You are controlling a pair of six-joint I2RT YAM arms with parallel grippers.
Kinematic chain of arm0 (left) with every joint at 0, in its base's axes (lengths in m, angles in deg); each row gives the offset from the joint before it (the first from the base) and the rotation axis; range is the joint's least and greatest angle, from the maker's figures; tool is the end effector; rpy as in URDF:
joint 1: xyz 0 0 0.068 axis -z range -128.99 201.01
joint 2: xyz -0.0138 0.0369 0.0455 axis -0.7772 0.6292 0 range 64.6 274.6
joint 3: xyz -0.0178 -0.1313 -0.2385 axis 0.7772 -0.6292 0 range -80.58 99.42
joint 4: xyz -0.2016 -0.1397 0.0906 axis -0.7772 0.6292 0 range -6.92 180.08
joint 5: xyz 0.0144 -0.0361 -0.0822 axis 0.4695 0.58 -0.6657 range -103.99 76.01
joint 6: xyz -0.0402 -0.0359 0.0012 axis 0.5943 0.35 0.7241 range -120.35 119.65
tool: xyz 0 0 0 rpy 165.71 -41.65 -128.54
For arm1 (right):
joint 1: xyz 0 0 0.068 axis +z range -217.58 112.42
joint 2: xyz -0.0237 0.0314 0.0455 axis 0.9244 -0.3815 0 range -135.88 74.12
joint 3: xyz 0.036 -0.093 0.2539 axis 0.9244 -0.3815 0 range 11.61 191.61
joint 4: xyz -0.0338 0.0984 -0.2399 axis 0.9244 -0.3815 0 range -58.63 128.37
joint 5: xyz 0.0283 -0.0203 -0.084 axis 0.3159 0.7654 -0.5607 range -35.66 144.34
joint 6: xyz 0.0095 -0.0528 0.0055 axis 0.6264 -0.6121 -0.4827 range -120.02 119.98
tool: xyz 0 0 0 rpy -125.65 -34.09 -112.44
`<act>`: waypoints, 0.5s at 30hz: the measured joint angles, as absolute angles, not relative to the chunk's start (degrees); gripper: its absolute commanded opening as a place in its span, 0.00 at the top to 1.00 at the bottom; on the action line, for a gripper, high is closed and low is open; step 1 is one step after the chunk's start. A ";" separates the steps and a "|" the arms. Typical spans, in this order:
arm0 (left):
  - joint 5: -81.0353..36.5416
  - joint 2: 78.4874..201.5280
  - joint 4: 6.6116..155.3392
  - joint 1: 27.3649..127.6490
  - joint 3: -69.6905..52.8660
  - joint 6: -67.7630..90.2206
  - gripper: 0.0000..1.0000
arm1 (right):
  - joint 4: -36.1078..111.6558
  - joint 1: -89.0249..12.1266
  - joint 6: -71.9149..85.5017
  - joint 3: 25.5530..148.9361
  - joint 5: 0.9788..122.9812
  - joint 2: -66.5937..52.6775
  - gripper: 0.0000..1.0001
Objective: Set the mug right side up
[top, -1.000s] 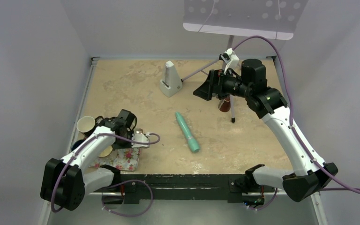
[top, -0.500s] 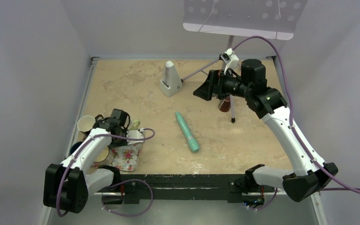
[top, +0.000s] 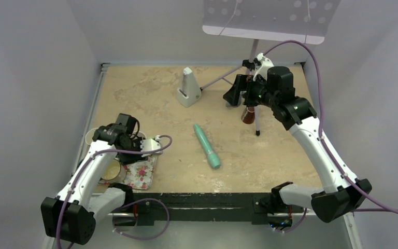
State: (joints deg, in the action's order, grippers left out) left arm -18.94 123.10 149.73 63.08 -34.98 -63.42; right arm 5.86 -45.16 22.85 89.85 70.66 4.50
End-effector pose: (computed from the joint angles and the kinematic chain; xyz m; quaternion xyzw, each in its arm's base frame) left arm 0.1502 -0.0352 0.2348 0.6098 0.7862 0.0004 0.1007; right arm 0.2368 0.1085 0.4132 -0.0741 0.8300 0.3176 0.4525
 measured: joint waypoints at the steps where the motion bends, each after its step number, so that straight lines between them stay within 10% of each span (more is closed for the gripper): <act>1: -20.93 122.64 151.33 63.08 -33.40 -62.89 0.49 | 5.62 -45.69 22.35 89.43 67.51 4.24 0.03; 15: -33.58 116.74 150.15 63.08 -18.76 -29.82 0.23 | 13.64 -40.66 25.91 85.67 34.88 -13.40 0.13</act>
State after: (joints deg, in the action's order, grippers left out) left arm -33.58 116.74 150.15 63.08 -18.76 -29.82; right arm 13.64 -40.66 25.91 85.67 34.88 -13.40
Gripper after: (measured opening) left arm 0.768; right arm 0.865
